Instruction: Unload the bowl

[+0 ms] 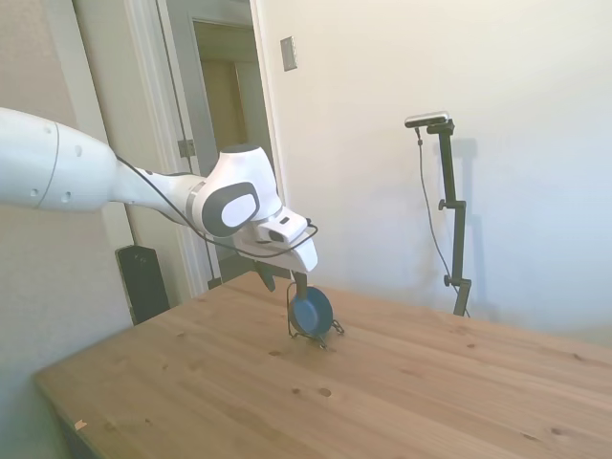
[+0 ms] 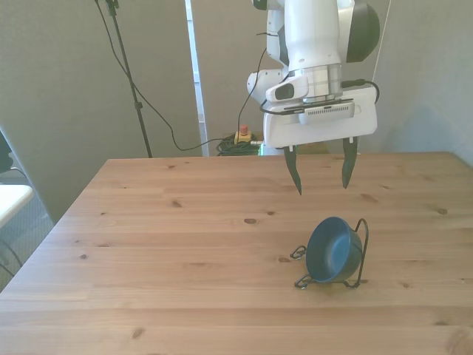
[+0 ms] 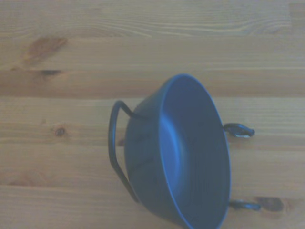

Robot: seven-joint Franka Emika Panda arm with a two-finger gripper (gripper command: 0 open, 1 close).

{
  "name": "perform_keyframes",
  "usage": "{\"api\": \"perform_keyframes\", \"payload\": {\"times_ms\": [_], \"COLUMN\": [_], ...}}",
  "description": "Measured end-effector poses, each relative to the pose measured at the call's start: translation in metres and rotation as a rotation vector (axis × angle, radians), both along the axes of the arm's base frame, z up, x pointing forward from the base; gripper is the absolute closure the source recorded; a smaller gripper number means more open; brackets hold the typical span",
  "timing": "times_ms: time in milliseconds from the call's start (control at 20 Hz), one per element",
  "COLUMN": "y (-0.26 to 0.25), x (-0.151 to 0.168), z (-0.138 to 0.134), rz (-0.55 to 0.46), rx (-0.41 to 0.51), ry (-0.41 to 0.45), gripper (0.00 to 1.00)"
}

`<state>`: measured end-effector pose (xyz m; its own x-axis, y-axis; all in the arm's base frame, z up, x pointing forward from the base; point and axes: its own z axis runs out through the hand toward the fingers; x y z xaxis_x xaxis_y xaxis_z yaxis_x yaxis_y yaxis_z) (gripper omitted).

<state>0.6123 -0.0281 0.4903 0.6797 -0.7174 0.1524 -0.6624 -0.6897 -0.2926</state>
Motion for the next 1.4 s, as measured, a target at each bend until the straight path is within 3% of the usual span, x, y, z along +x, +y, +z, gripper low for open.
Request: {"api": "perform_keyframes", "payload": {"times_ms": [400, 1400], "y": [0.006, 0.007], "x": [0.024, 0.037], "z": [-0.018, -0.016], "rz": [0.07, 0.12], "rx": [0.073, 0.207], "ry": [0.038, 0.058], "gripper": [0.0, 0.0]}}
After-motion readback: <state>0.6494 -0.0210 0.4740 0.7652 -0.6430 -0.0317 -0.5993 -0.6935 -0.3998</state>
